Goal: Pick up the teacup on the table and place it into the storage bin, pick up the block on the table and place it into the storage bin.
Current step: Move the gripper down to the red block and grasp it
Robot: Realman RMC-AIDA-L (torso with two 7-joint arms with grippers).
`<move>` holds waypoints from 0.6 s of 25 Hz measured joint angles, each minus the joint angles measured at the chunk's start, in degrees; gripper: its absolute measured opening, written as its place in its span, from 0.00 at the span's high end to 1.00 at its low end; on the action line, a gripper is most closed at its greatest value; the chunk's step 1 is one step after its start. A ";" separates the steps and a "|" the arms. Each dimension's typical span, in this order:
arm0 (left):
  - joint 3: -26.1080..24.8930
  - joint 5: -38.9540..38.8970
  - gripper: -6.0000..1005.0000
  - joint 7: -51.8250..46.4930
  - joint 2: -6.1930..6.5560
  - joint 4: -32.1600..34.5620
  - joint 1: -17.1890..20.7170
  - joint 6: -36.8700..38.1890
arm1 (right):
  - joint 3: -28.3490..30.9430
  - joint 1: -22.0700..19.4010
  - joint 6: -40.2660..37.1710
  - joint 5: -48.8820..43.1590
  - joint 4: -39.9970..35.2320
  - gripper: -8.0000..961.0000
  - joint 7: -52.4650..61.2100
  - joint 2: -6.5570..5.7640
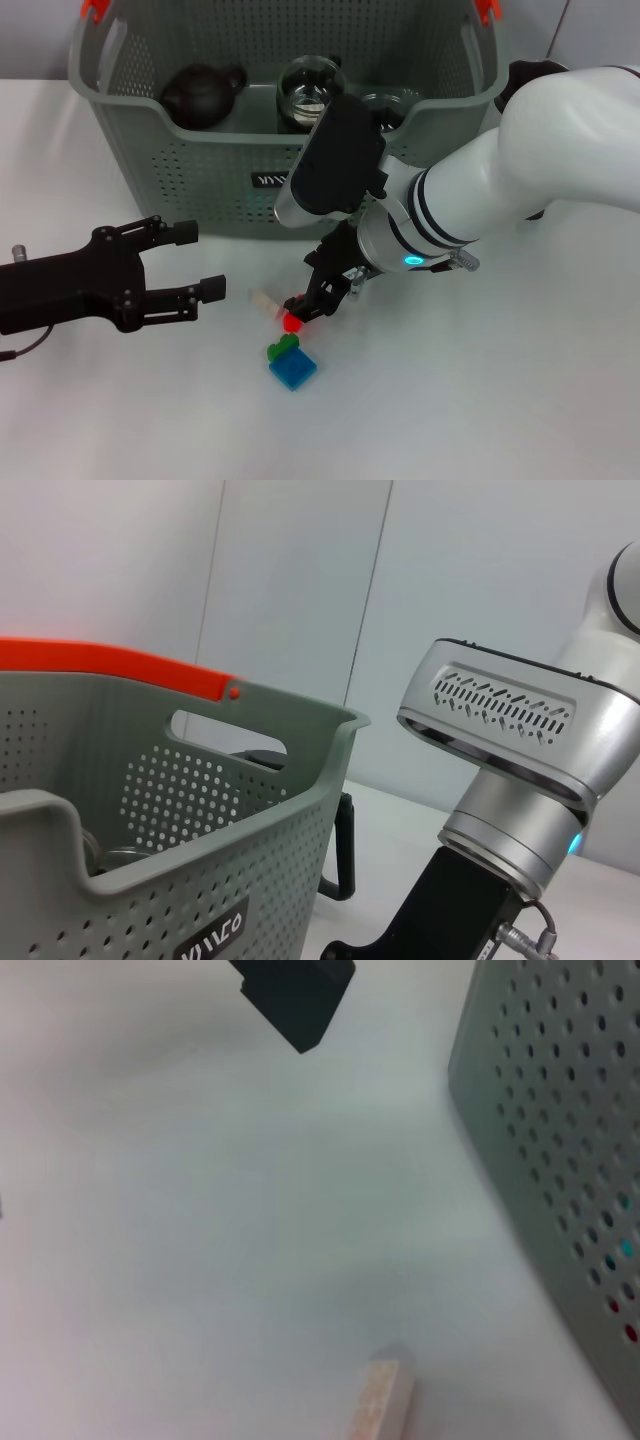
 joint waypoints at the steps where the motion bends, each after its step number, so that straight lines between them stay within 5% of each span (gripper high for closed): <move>1: 0.00 -0.02 0.14 0.00 0.00 0.00 0.00 -0.06 | 0.00 0.00 0.02 0.00 0.03 0.29 0.00 0.00; 15: 0.00 -0.09 0.14 0.00 -0.09 0.00 -0.10 -0.58 | -0.54 0.00 1.10 0.00 0.65 0.29 0.00 -0.03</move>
